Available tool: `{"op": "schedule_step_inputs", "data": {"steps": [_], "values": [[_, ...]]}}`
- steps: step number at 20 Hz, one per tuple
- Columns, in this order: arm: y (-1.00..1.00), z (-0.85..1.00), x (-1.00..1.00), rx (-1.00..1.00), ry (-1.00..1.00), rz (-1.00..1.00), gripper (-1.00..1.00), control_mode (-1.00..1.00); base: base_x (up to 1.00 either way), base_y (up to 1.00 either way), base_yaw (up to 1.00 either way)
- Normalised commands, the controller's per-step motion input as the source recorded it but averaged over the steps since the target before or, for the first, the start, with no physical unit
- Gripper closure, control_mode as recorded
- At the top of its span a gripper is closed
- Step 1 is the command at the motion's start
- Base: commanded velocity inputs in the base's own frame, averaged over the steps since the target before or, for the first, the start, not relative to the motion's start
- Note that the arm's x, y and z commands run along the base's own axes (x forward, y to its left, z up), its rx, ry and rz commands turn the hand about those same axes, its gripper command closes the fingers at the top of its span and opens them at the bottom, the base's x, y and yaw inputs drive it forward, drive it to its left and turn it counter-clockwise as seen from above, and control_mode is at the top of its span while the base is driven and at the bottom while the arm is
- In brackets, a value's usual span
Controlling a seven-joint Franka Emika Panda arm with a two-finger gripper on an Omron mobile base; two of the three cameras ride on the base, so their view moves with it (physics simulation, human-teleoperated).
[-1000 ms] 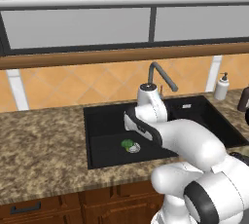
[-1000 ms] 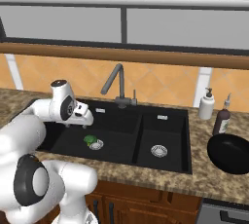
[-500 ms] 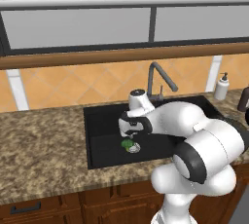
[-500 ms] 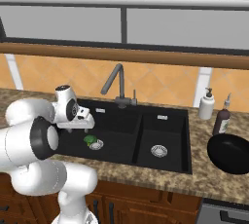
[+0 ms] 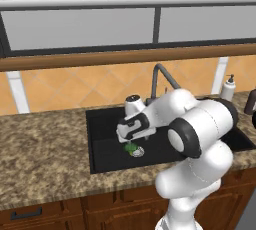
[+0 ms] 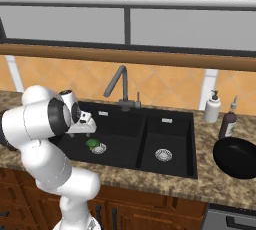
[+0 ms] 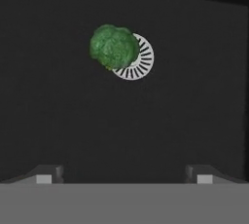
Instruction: Pick the broccoli from the sink and place it in the bowl. Then pick the bowl and place it in the microwave. Then close the microwave door and press the start button.
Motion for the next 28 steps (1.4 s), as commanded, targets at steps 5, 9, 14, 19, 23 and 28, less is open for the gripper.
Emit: {"op": "schedule_step_inputs", "data": {"steps": [5, 9, 14, 19, 23, 28], "values": [[0.01, -0.29, 0.41, 0.0, 0.0, 0.0, -1.0, -1.0, 0.0, 0.0, 0.0], [0.0, -0.24, 0.49, 0.0, 0.0, 0.0, -1.0, -1.0, 0.0, 0.0, 0.0], [0.12, -0.31, 0.35, 0.0, -0.04, 0.0, -1.0, -1.0, 0.0, 0.0, 0.0], [0.18, -0.43, 0.25, 0.0, -0.07, 0.0, -1.0, -1.0, 0.0, 0.0, 0.0], [0.02, -0.37, 0.14, 0.0, 0.0, 0.0, -1.0, -1.0, 0.0, 0.0, 0.0], [0.0, -0.36, 0.19, 0.0, 0.02, 0.0, -1.0, -1.0, 0.0, 0.0, 0.0]]}}
